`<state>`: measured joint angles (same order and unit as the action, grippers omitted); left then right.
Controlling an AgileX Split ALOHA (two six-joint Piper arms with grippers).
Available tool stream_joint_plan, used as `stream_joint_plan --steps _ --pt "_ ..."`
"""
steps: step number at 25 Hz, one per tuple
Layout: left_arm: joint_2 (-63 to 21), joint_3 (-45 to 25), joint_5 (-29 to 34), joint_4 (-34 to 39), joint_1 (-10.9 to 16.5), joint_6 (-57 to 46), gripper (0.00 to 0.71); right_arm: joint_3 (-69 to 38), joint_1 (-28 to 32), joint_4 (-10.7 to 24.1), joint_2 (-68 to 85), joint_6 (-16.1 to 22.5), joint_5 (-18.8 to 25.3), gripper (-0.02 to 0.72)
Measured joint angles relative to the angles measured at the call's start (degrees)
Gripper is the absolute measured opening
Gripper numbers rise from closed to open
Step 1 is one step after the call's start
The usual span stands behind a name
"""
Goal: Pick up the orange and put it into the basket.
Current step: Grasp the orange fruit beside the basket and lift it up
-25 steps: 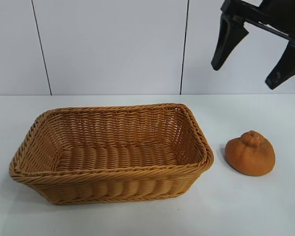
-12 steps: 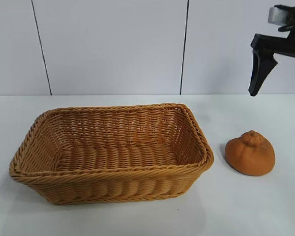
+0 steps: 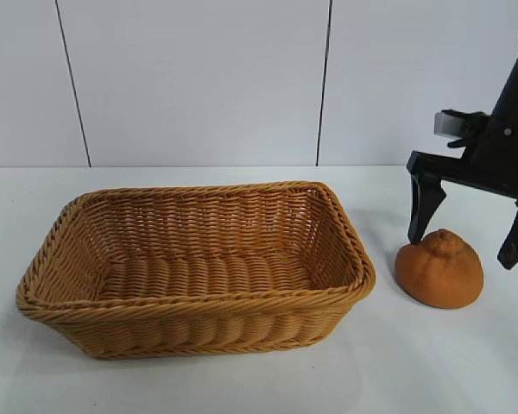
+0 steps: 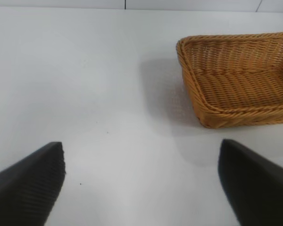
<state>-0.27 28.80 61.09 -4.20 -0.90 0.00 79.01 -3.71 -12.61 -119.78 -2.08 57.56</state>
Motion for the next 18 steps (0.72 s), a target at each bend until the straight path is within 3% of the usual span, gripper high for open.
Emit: stream_joint_plan --steps 10,13,15,18 --pt "0.0 0.0 0.0 0.0 0.0 0.0 0.63 0.0 0.0 0.0 -0.67 -0.16 -1.11 0.675" --pt "0.0 0.0 0.0 0.0 0.0 0.0 0.63 0.0 0.0 -0.06 -0.67 -0.14 -0.91 0.466" --pt "0.0 0.0 0.0 0.0 0.0 0.0 0.63 0.0 0.0 -0.12 -0.67 -0.14 -0.56 0.263" --pt "0.0 0.0 0.0 0.0 0.0 0.0 0.63 0.07 0.0 -0.34 -0.61 -0.14 0.44 0.035"
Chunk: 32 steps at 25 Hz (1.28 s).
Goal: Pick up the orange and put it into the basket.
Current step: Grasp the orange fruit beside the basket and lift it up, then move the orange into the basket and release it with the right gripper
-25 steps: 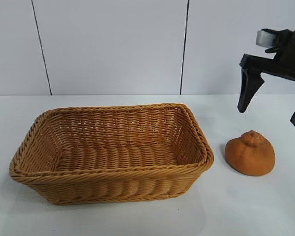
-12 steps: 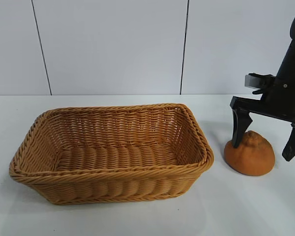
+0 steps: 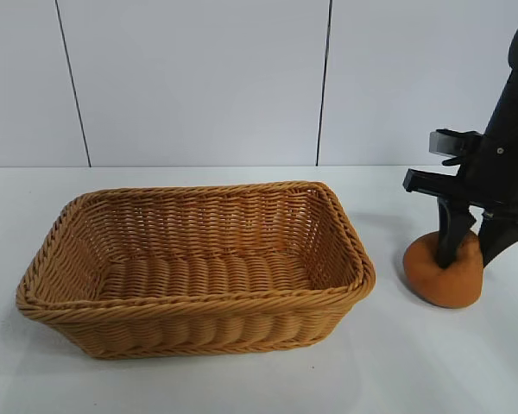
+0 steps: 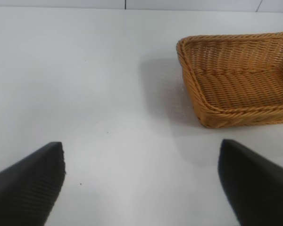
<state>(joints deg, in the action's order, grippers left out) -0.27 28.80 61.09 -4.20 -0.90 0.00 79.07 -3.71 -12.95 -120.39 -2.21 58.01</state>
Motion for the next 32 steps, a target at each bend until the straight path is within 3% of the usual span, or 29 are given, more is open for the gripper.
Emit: stream_joint_plan --steps 19,24,32 --pt "0.0 0.0 0.0 0.0 0.0 0.0 0.63 0.02 -0.31 -4.73 19.26 -0.21 1.37 0.029" --pt "0.0 0.0 0.0 0.0 0.0 0.0 0.63 3.81 -5.17 -2.76 20.09 -0.25 3.99 0.029" --pt "0.0 0.0 0.0 0.0 0.0 0.0 0.63 9.83 -17.69 2.74 20.09 3.04 4.13 0.029"
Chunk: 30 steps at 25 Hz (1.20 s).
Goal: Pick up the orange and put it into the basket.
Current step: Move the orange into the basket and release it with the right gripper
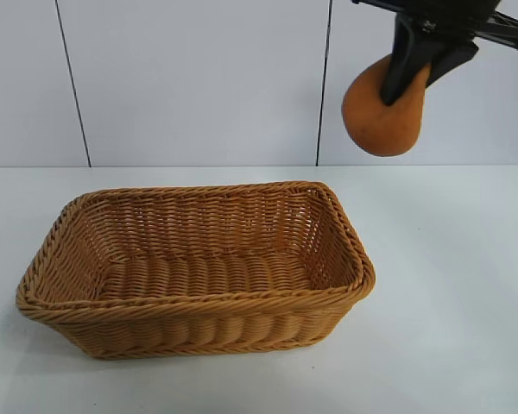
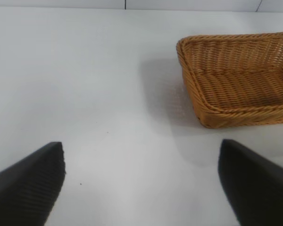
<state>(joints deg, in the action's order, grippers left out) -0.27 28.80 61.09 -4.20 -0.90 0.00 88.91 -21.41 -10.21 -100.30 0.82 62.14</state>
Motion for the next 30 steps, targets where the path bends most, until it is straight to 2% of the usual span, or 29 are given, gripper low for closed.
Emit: stream_joint_plan --steps 5,10,16,23,25,27,29,30 --pt "0.0 0.0 0.0 0.0 0.0 0.0 0.63 0.31 -7.07 -0.33 -3.04 0.56 -1.82 0.029" --pt "0.0 0.0 0.0 0.0 0.0 0.0 0.63 0.31 -11.35 -1.36 -9.63 0.61 -7.64 0.029" --pt "0.0 0.0 0.0 0.0 0.0 0.0 0.63 0.31 -11.96 -3.77 -17.2 0.44 -13.57 0.029" --pt "0.0 0.0 0.0 0.12 0.0 0.0 0.63 0.31 -11.96 -4.42 -20.59 -1.33 -14.41 0.037" --pt "0.0 0.0 -0.07 0.17 0.0 0.0 0.63 0.31 -11.96 -4.49 -20.59 -1.61 -13.99 0.112" --pt "0.0 0.0 -0.07 0.17 0.0 0.0 0.63 0.31 -11.96 -4.65 -20.59 -1.75 -12.94 0.274" --pt "0.0 0.0 -0.07 0.17 0.0 0.0 0.63 0.31 -11.96 -4.71 -20.28 -1.82 -12.47 0.491" --pt "0.0 0.0 -0.07 0.17 0.0 0.0 0.63 0.31 -11.96 -4.71 -20.03 -1.89 -12.06 0.573"
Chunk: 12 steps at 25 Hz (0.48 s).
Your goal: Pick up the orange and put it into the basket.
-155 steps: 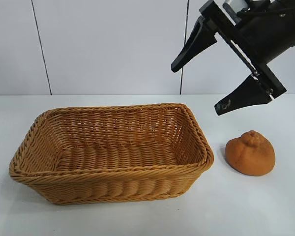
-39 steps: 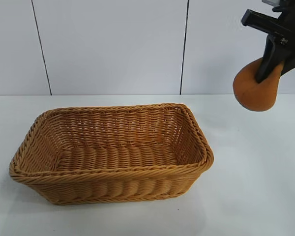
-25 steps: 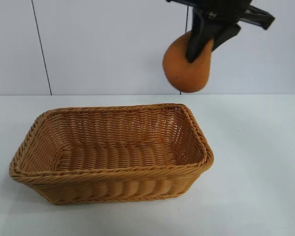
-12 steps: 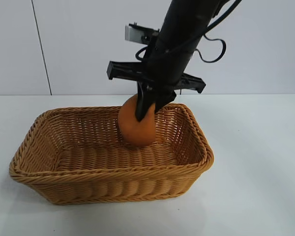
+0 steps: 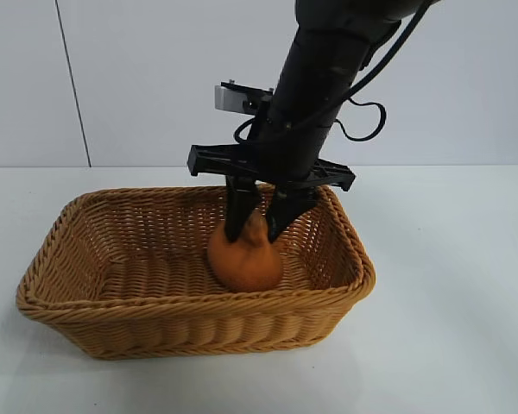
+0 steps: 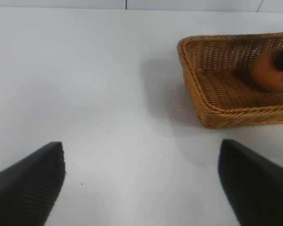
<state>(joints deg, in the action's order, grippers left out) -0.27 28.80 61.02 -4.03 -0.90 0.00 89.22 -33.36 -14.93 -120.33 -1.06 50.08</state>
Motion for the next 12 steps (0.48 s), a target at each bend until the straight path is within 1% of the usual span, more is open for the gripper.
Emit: stream_joint_plan --steps 2,3,6,8,9,10,12 --pt "0.0 0.0 0.0 0.0 0.0 0.0 0.63 0.51 0.0 0.35 0.79 -0.02 1.53 0.647" --pt "0.0 0.0 0.0 0.0 0.0 0.0 0.63 1.2 0.0 0.66 1.09 -0.02 2.76 0.666" --pt "0.0 0.0 0.0 0.0 0.0 0.0 0.63 6.14 0.0 2.05 1.64 0.53 9.1 0.685" --pt "0.0 0.0 0.0 0.0 0.0 0.0 0.63 10.27 0.0 3.76 1.81 1.06 14.46 0.688" --pt "0.0 0.0 0.0 0.0 0.0 0.0 0.63 12.59 0.0 5.11 1.85 1.56 16.74 0.691" --pt "0.0 0.0 0.0 0.0 0.0 0.0 0.63 14.41 0.0 6.85 1.85 2.13 17.9 0.693" --pt "0.0 0.0 0.0 0.0 0.0 0.0 0.63 18.0 0.0 10.55 1.87 3.78 18.8 0.694"
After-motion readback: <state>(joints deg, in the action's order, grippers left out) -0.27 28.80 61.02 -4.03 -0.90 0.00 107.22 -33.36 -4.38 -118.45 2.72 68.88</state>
